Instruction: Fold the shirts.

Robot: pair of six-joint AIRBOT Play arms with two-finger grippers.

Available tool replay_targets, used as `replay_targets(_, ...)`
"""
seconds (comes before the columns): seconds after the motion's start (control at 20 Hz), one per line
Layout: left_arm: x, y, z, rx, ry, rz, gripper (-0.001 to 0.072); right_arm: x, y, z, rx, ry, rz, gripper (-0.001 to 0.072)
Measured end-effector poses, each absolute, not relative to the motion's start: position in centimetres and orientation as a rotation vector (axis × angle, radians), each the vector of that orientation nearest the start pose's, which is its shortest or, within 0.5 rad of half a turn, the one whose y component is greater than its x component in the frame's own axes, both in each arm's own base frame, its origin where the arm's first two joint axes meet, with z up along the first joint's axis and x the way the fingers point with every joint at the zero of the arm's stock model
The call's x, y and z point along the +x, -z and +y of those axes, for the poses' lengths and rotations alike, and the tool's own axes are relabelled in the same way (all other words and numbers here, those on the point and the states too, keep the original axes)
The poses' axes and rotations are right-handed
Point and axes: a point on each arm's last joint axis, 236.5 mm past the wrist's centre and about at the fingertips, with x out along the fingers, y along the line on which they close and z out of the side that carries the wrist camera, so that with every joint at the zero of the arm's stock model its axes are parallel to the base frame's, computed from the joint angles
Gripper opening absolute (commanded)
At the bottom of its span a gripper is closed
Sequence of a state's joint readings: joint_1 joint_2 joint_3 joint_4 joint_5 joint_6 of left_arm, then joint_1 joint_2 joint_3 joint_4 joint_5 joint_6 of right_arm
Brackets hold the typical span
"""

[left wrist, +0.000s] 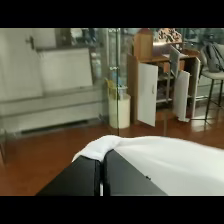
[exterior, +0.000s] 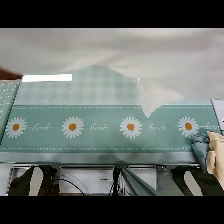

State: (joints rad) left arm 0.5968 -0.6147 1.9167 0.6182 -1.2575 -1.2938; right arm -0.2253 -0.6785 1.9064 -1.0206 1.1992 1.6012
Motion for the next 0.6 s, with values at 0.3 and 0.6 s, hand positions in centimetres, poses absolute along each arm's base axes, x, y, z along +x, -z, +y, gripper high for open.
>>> replay_targets(0.3,13.1,-48.7,-10.3,0.114,0.145,0.069,0.0025,16.2,-48.4,5.8,0.176,-0.167,0.181,0.0027)
replay_targets(0.6,17.1,-36.3,-6.0,-0.072,0.155,0.520,0.0023,21.6,-36.4,3.0,0.150,-0.122,0.675,0.0027)
